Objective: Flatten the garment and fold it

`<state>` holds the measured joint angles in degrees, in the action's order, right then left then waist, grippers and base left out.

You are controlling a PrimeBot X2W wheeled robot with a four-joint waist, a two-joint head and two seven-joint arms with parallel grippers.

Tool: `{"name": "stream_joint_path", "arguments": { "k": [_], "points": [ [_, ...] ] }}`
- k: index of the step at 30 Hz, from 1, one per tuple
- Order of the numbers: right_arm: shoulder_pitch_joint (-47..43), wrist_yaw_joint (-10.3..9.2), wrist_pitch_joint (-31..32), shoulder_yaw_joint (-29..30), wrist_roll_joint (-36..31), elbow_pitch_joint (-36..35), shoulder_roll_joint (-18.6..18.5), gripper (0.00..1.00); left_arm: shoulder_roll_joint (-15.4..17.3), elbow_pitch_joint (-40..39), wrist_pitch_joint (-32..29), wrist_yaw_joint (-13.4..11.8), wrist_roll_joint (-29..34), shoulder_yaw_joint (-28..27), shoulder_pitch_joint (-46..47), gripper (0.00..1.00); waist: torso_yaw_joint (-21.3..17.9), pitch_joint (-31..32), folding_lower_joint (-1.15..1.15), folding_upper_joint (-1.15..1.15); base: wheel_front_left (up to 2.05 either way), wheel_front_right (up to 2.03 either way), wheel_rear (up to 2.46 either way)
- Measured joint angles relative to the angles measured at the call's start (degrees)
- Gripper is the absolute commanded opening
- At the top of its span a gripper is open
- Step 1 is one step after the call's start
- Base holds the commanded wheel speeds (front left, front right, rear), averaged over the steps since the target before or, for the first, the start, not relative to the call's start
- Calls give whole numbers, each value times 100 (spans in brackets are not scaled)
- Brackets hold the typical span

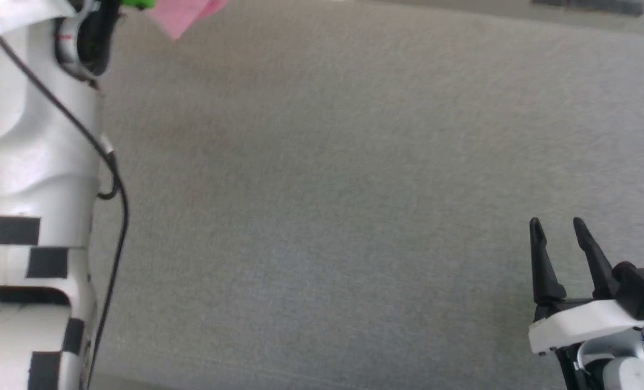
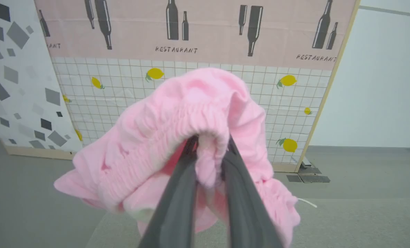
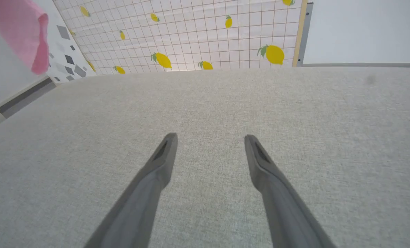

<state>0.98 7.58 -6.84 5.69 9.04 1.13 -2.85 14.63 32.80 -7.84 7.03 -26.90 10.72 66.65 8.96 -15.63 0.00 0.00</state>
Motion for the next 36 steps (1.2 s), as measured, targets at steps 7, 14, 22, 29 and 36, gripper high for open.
{"name": "stream_joint_path", "arguments": {
  "k": [7,14,22,29,36],
  "points": [
    [-57,0,-138,46,86,280,1,100,-532,-46,34,5,-802,647,54,0,-481,541,0,0,0,0,0],
    [-131,0,-225,114,156,393,-3,100,-834,-168,88,7,-1239,1655,-704,0,-990,860,0,0,0,0,0],
    [-149,0,-234,126,186,444,-5,100,-1150,658,-784,-20,-1874,2902,-2526,0,-1328,990,0,0,0,0,0],
    [-155,0,-277,21,222,539,-3,100,-1162,772,-1974,-576,-2513,3729,-3206,23,-1304,991,0,0,0,0,0],
    [-164,0,-308,48,266,620,-3,100,-1173,297,-2225,-972,-3139,3667,-3205,100,-1198,1100,0,0,0,0,0]
  ]
}}
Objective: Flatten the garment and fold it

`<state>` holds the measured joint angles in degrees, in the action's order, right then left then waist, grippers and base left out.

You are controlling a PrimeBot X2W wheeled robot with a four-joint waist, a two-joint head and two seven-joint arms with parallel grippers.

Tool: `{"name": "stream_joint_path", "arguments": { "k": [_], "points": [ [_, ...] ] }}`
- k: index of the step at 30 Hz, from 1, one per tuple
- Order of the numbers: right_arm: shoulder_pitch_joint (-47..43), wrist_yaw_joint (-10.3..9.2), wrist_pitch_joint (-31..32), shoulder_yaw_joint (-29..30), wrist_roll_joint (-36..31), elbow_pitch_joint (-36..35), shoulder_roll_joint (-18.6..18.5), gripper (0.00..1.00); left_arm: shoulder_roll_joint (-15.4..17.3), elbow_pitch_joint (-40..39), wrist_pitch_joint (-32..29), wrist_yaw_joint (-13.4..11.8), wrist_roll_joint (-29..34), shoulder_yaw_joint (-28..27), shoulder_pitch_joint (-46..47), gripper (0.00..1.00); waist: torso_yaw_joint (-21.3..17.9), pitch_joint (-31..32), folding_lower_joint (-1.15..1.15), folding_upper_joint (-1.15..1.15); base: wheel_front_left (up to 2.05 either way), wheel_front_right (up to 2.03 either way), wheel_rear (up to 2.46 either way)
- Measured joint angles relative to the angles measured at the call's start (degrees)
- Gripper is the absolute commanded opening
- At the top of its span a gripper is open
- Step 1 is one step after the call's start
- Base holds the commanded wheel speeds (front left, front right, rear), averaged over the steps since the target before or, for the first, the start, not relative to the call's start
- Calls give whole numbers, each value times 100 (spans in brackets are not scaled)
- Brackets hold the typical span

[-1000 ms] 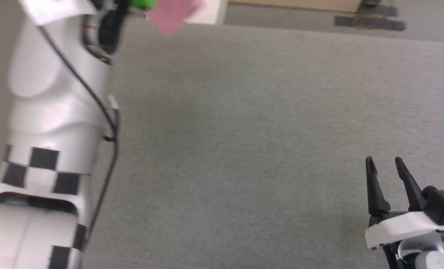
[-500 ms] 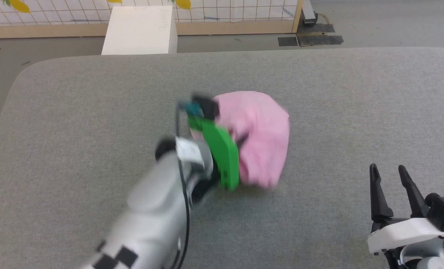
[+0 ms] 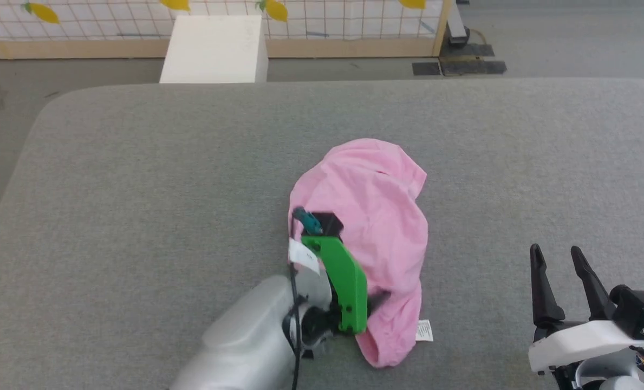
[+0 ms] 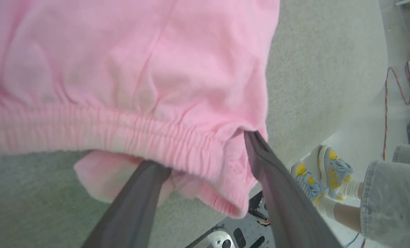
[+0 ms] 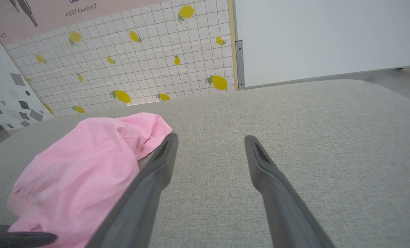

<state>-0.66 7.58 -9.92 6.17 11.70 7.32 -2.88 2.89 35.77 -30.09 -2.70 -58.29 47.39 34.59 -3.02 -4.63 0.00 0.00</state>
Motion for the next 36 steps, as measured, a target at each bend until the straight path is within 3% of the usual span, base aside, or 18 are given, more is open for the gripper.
{"name": "stream_joint_path", "arguments": {
  "k": [5,10,16,21,24,30,36],
  "points": [
    [-79,0,-20,38,16,55,0,100,22,-390,188,-127,-370,-575,222,100,133,133,0,0,0,0,0],
    [-126,0,-20,34,48,87,0,100,241,-816,726,-250,-531,-1184,310,100,284,283,0,0,0,0,0],
    [-151,0,-16,11,48,79,0,100,856,-1339,2157,-423,-271,-1876,170,100,458,437,0,0,0,0,0],
    [-150,0,32,-35,47,76,2,100,1623,-1648,3762,-636,786,-2034,-448,100,533,485,0,0,0,0,0],
    [-145,0,161,-56,40,84,2,100,1803,-1831,4336,-694,1090,-2136,-996,100,540,463,0,0,0,0,0],
    [-25,0,847,-36,-74,220,1,100,1636,-2693,4479,-851,1925,-2806,-2178,100,574,380,0,0,0,0,0],
    [759,0,2034,-181,-327,456,-8,100,965,-3196,4487,-580,2551,-3460,-2989,100,673,200,0,0,0,0,0]
  ]
}}
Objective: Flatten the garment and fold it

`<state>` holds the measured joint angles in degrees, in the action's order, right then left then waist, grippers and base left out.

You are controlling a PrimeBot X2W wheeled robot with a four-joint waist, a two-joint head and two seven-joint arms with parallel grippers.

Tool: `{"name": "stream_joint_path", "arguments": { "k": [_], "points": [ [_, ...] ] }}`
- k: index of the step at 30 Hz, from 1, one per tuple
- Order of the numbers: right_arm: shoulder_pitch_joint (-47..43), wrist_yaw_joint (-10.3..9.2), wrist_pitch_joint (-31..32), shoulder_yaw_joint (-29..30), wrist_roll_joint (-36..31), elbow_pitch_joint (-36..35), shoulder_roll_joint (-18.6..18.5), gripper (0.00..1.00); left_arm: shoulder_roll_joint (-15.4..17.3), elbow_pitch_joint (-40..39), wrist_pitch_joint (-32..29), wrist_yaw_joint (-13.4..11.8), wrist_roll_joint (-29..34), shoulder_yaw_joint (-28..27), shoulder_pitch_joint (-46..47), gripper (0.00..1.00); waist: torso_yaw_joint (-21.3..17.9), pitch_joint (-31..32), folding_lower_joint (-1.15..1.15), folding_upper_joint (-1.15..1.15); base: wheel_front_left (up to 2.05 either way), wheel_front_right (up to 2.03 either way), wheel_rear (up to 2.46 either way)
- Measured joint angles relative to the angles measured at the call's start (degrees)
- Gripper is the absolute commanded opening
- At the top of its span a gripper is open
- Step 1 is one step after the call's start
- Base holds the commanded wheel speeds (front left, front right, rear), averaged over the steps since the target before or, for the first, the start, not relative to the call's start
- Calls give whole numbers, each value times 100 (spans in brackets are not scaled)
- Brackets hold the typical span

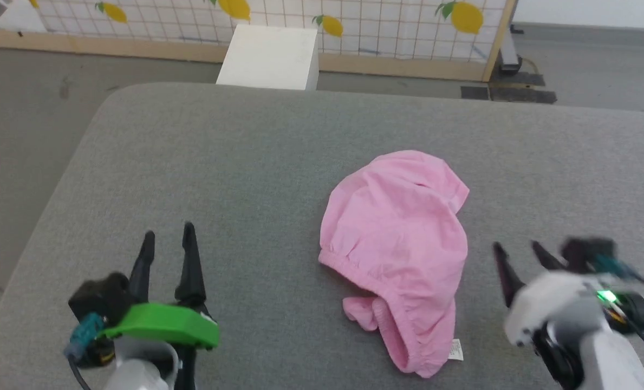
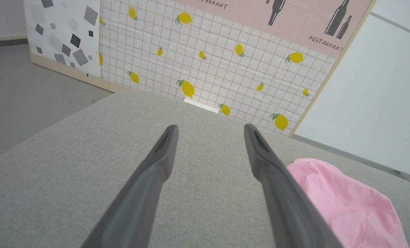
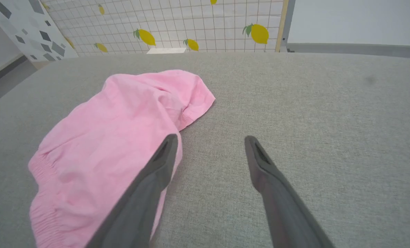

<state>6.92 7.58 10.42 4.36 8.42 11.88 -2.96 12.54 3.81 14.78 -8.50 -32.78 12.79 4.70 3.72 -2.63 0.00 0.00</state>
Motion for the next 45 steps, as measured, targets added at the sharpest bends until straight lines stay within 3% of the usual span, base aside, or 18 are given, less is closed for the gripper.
{"name": "stream_joint_path", "arguments": {
  "k": [8,14,15,16,17,18,22,27,34,38,40,41,42,45],
  "points": [
    [1255,0,2078,-561,-361,731,-103,100,-605,33,0,488,535,-355,-116,100,297,-337,0,0,0,0,0],
    [1661,0,2506,-635,-390,1058,-375,100,-822,107,1,738,710,-502,-64,100,592,-628,0,0,0,0,0],
    [1669,0,2585,-660,-363,1124,-397,82,-850,129,0,765,711,-520,-45,100,639,-677,0,0,0,0,0],
    [1669,0,2614,-668,-289,1167,-399,32,-873,141,0,799,720,-535,-26,100,681,-728,0,0,0,0,0],
    [1669,0,2613,-705,-235,1172,-408,7,-887,153,0,817,731,-546,-9,100,709,-765,0,0,0,0,0],
    [1670,0,2602,-765,-168,1166,-425,0,-899,167,0,850,745,-567,10,100,737,-810,0,0,0,0,0],
    [1669,0,2377,-929,175,987,-514,0,-914,270,0,925,760,-628,18,100,743,-900,1,0,0,0,0],
    [1314,0,2247,-948,563,111,-673,0,-935,341,1,1000,764,-687,20,100,638,-811,1,0,0,0,0],
    [-661,-1,3251,-613,725,-1459,-617,0,-939,411,0,1023,745,-642,20,100,308,-578,0,0,0,0,0],
    [-1507,-1,3688,-624,851,-1822,-338,0,-943,479,0,1023,690,-595,25,100,139,-495,0,0,0,0,0],
    [-1601,-1,3595,-601,884,-1875,-240,2,-948,526,0,1023,676,-561,29,100,86,-473,0,0,0,0,0],
    [-1597,-1,3468,-579,886,-1907,-199,66,-948,543,0,1023,671,-550,32,100,66,-464,0,0,0,0,0],
    [-1580,0,3341,-545,886,-1924,-158,100,-948,575,0,1023,653,-536,34,100,45,-453,0,0,0,0,0],
    [-1476,-1,2838,-309,965,-1991,-60,100,-949,673,0,1021,595,-486,37,100,3,-409,0,0,0,0,0]
  ]
}}
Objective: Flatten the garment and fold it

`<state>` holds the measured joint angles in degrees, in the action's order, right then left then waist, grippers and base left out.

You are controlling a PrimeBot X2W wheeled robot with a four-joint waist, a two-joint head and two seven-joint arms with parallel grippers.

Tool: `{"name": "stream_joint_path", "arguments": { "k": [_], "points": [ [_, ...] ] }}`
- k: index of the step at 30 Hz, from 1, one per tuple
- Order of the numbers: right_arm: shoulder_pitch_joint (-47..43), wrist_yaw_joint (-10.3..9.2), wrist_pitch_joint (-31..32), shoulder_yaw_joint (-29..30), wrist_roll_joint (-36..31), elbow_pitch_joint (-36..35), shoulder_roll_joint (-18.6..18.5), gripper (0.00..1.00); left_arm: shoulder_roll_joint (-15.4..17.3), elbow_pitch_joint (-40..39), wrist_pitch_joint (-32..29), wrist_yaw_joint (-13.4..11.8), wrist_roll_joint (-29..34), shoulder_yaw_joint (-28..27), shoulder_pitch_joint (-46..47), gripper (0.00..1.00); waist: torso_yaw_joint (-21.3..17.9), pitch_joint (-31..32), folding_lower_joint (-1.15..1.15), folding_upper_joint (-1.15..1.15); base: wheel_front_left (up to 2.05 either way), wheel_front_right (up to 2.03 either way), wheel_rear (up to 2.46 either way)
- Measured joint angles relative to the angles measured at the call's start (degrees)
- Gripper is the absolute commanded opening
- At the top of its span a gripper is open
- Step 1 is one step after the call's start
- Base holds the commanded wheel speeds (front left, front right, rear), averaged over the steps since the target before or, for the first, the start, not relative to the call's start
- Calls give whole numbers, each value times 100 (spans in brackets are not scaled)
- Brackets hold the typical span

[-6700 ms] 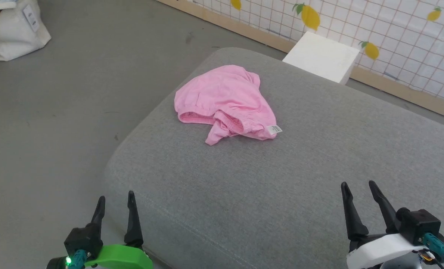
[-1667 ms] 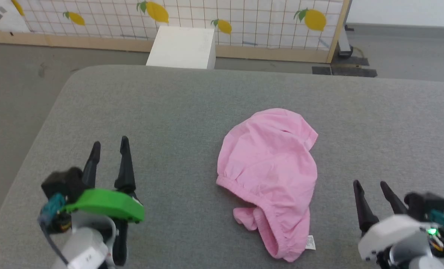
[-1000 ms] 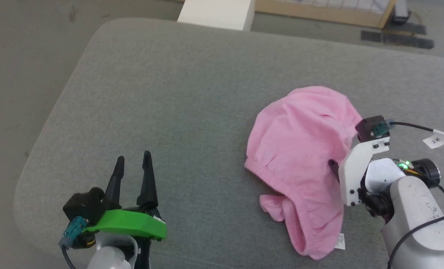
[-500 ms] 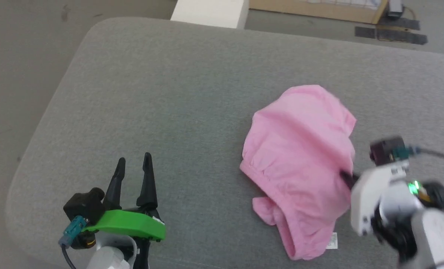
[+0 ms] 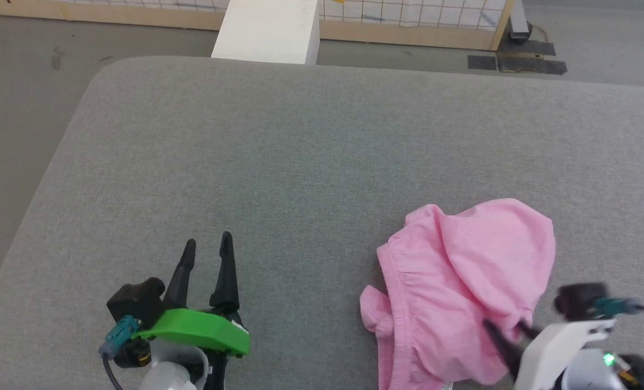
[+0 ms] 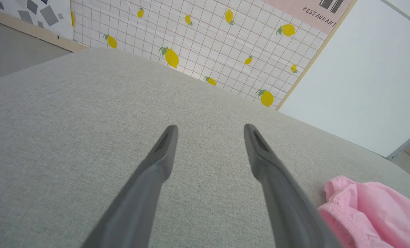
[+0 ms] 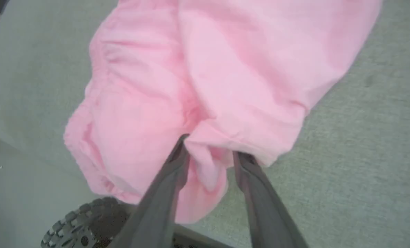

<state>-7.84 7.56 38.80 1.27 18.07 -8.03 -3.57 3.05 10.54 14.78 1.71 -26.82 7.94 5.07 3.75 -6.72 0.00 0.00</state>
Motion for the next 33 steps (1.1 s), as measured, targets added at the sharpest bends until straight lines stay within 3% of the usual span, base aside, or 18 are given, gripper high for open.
{"name": "stream_joint_path", "arguments": {
  "k": [2,6,9,13,14,17,22,25,26,29,33],
  "points": [
    [270,0,-641,637,120,-138,56,100,0,160,-19,-3,-96,171,190,100,-74,53,0,0,0,0,0],
    [433,0,-1032,1237,-30,-141,56,100,-3,250,-369,-3,-368,515,881,100,-191,63,0,0,0,0,0],
    [544,0,-1199,1517,-83,-34,56,100,-2,505,-964,-25,-590,958,1536,100,-300,39,0,0,0,0,0],
    [649,0,-1311,1670,-151,135,56,100,-20,1058,-2257,-64,-1013,1789,2354,100,-469,-32,0,0,0,0,0],
    [727,0,-1368,1657,-158,237,56,100,-25,1496,-3427,-277,-1183,2318,2770,100,-615,-101,0,0,0,0,0],
    [743,0,-1427,1641,-154,307,62,100,-30,1794,-4366,-485,-1106,2742,3020,100,-767,-181,0,0,0,0,0],
    [774,0,-1585,1585,-66,408,62,100,67,2102,-5109,-778,-857,3096,3235,100,-1013,-392,0,0,0,0,0],
    [788,0,-1659,1555,-51,453,63,100,130,2248,-5213,-887,-698,3203,3234,100,-1102,-496,0,0,0,0,0],
    [790,0,-1681,1549,-42,460,63,100,132,2246,-5210,-889,-698,3205,3234,93,-1124,-531,0,0,0,0,0],
    [807,0,-1715,1512,-41,464,62,100,131,2231,-5111,-873,-712,3200,3248,0,-1165,-612,0,0,0,0,0],
    [842,0,-1717,1435,-34,488,62,100,90,2190,-4721,-772,-972,3002,3188,0,-1136,-640,0,0,0,0,0]
  ]
}}
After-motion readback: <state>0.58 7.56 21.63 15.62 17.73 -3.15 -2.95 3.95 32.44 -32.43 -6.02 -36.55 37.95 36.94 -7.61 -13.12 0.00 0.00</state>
